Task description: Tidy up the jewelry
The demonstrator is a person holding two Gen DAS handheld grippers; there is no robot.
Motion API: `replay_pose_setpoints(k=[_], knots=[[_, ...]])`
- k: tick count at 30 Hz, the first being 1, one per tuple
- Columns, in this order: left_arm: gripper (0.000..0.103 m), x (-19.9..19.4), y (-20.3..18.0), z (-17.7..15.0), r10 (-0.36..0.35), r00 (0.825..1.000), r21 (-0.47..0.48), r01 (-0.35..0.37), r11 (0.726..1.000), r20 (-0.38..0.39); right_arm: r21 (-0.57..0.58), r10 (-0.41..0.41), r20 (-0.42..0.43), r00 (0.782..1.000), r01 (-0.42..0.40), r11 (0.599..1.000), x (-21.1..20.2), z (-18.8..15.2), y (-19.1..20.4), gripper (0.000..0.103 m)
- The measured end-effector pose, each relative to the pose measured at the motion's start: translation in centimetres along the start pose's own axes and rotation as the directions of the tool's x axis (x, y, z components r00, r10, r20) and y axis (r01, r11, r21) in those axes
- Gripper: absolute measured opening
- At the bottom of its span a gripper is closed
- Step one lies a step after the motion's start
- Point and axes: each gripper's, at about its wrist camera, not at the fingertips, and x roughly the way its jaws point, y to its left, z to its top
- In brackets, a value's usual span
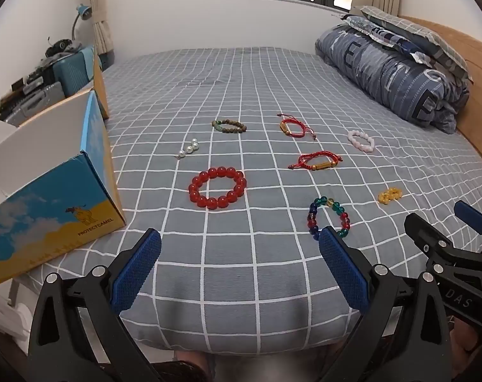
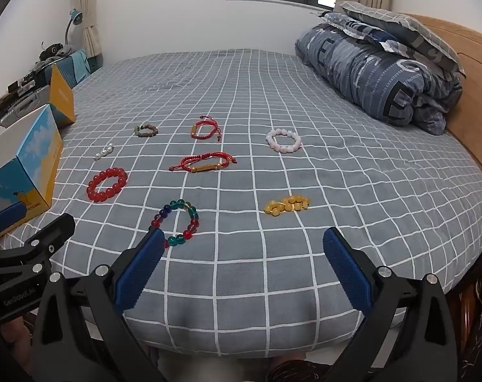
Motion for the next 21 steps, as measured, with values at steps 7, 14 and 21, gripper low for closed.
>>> replay_pose_setpoints(k=[7, 14, 21], knots=[[0.098, 0.37, -0.29, -0.16, 0.004, 1.000, 0.003, -0.004, 1.000, -0.006, 0.000, -0.004, 0.001, 1.000, 0.004, 1.000, 0.16, 0.03, -0.13, 0.096], [0.098, 0.65, -0.43, -0.20, 0.005, 1.000, 0.002, -0.005, 1.000, -0.007, -0.002, -0.005, 0.003, 1.000, 0.005, 1.000, 0.27, 0.00, -0.31, 0.095], [0.098, 0.55, -0.14, -0.17, 0.001, 1.000, -0.002, -0.001, 1.000, -0.011, -0.005, -0.009, 0.004, 1.000, 0.009, 1.000, 0.26, -0.01, -0.24, 0.095]])
